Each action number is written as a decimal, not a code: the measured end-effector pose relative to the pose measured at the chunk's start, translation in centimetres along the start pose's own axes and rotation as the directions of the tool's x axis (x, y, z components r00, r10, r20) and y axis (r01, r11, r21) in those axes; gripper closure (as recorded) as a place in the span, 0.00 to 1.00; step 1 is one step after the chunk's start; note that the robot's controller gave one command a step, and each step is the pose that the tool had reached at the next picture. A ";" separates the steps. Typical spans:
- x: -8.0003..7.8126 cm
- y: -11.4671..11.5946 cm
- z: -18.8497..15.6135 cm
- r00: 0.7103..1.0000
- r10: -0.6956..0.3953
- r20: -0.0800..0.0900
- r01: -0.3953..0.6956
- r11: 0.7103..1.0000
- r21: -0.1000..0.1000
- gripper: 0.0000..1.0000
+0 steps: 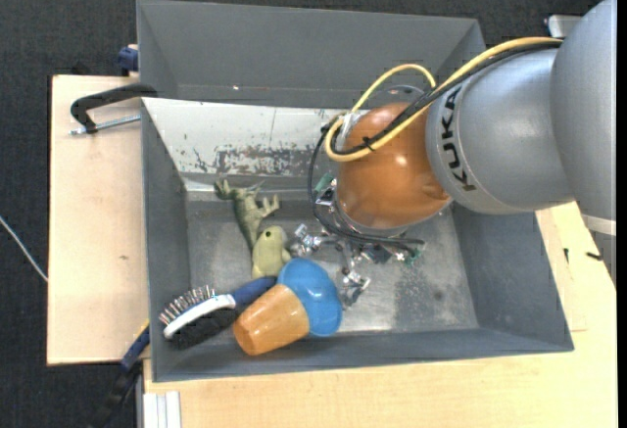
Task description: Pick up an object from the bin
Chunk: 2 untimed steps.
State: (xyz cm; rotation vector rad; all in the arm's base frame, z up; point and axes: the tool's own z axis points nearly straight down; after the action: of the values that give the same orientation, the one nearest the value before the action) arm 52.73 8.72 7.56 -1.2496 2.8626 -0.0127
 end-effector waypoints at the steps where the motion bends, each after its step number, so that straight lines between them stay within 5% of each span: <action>1: -1.5 4.6 0.0 0.927 -0.376 0.004 0.376 0.927 -0.004 0.00; 2: -4.4 6.0 -6.4 0.680 -0.733 0.007 0.733 0.680 -0.011 0.00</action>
Offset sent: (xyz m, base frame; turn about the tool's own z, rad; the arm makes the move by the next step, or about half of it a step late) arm -0.0295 0.0415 -0.0056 -0.3883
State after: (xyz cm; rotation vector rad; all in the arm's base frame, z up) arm 51.17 16.06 13.91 -2.2968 2.1291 -0.0033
